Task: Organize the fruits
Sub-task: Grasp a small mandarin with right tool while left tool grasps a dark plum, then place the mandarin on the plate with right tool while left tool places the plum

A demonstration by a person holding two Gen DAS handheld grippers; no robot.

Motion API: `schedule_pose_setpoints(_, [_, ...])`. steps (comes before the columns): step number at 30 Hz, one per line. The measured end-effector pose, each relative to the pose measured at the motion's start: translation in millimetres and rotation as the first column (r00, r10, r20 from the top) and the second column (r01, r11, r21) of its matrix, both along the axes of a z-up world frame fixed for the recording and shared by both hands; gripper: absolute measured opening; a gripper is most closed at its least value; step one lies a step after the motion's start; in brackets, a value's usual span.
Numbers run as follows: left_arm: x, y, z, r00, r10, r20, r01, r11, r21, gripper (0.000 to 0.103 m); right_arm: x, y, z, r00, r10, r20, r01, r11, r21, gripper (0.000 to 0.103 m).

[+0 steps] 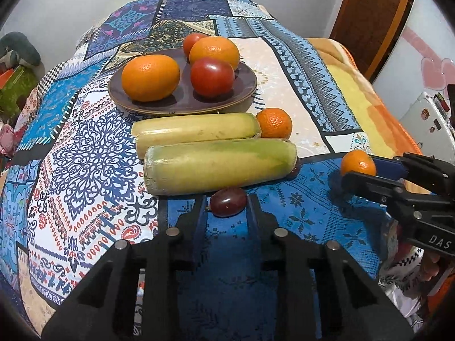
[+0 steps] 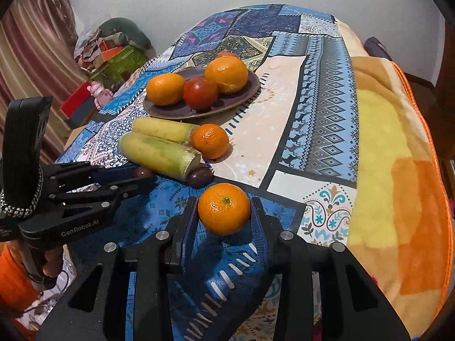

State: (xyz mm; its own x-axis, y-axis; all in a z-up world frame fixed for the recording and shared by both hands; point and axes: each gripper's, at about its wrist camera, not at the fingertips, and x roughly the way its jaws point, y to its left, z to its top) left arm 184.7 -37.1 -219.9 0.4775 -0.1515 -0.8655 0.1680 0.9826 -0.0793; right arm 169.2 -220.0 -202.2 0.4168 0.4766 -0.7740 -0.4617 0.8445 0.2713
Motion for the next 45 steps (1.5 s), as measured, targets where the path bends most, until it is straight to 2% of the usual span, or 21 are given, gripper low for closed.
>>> schedule_pose_setpoints(8, [-5.7, 9.7, 12.2, 1.000, 0.010, 0.013, -0.010, 0.999, -0.033, 0.028, 7.5, -0.2, 8.5, 1.000, -0.001, 0.023, 0.001, 1.000, 0.003, 0.033])
schedule_pose_setpoints(16, [-4.8, 33.4, 44.3, 0.994, 0.054, 0.094, -0.048, 0.997, -0.062, 0.028, 23.5, 10.1, 27.2, 0.996, 0.005, 0.086, -0.006, 1.000, 0.005, 0.033])
schedule_pose_setpoints(24, [20.0, 61.4, 64.9, 0.982, 0.110, 0.154, -0.101, 0.993, -0.068, 0.028, 46.5, 28.8, 38.3, 0.991, 0.017, 0.134, -0.017, 1.000, 0.001, 0.033])
schedule_pose_setpoints(32, [53.5, 83.1, 60.8, 0.976, 0.150, 0.156, -0.140, 0.987, -0.073, 0.028, 76.5, 43.4, 34.9, 0.989, 0.017, 0.147, -0.016, 1.000, -0.012, 0.033])
schedule_pose_setpoints(45, [108.4, 106.3, 35.4, 0.973, 0.196, 0.125, -0.191, 0.980, -0.049, 0.028, 121.9, 57.1, 8.4, 0.994, 0.008, 0.105, -0.003, 0.999, -0.046, 0.033])
